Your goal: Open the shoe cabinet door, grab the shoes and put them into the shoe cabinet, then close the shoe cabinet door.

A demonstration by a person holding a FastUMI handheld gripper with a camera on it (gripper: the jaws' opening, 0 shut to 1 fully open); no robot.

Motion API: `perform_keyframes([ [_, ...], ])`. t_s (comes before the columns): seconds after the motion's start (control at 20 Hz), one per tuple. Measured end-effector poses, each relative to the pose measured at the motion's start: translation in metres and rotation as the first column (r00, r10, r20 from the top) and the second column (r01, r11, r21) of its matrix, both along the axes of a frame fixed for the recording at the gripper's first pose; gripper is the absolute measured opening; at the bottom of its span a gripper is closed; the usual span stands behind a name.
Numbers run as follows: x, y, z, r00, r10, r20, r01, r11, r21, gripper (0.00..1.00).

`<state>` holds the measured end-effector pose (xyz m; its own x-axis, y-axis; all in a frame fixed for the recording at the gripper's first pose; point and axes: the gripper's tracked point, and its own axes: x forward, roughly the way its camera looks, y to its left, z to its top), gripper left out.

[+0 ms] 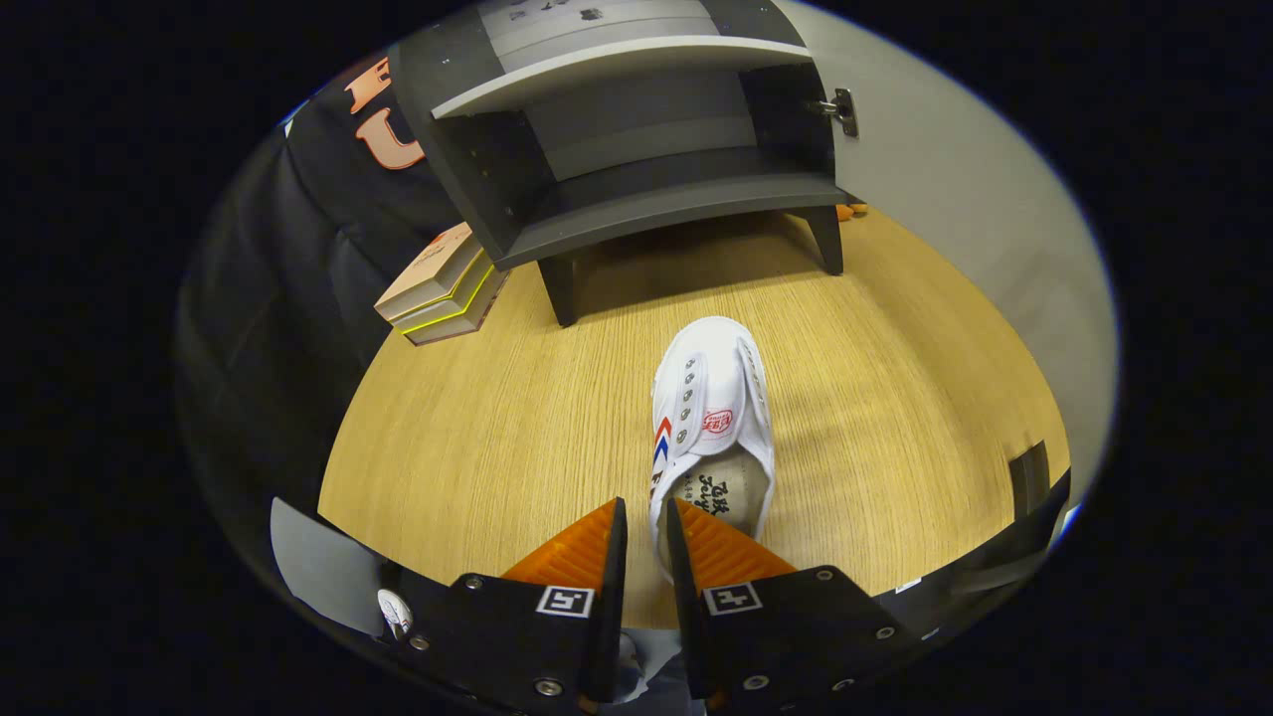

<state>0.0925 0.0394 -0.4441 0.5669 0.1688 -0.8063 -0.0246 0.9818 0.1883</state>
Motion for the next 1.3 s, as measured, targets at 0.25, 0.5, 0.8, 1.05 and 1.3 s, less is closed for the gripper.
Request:
perform_keyframes([
  [0.25, 0.013, 0.001, -0.029, 0.998, -0.020, -0.054, 0.022, 0.999, 0.031, 0.26],
  [0.5, 0.032, 0.004, -0.044, 0.997, -0.036, -0.063, 0.038, 0.999, 0.032, 0.19],
  [0.8, 0.040, -0.004, -0.029, 1.000, -0.029, 0.009, 0.029, 0.999, 0.020, 0.00],
  [1.05, 0.045, -0.011, 0.015, 0.995, -0.028, 0.098, 0.025, 0.999, 0.037, 0.00],
  [1.3, 0.034, -0.002, 0.076, 0.984, 0.009, 0.181, -0.015, 0.999, 0.032, 0.00],
])
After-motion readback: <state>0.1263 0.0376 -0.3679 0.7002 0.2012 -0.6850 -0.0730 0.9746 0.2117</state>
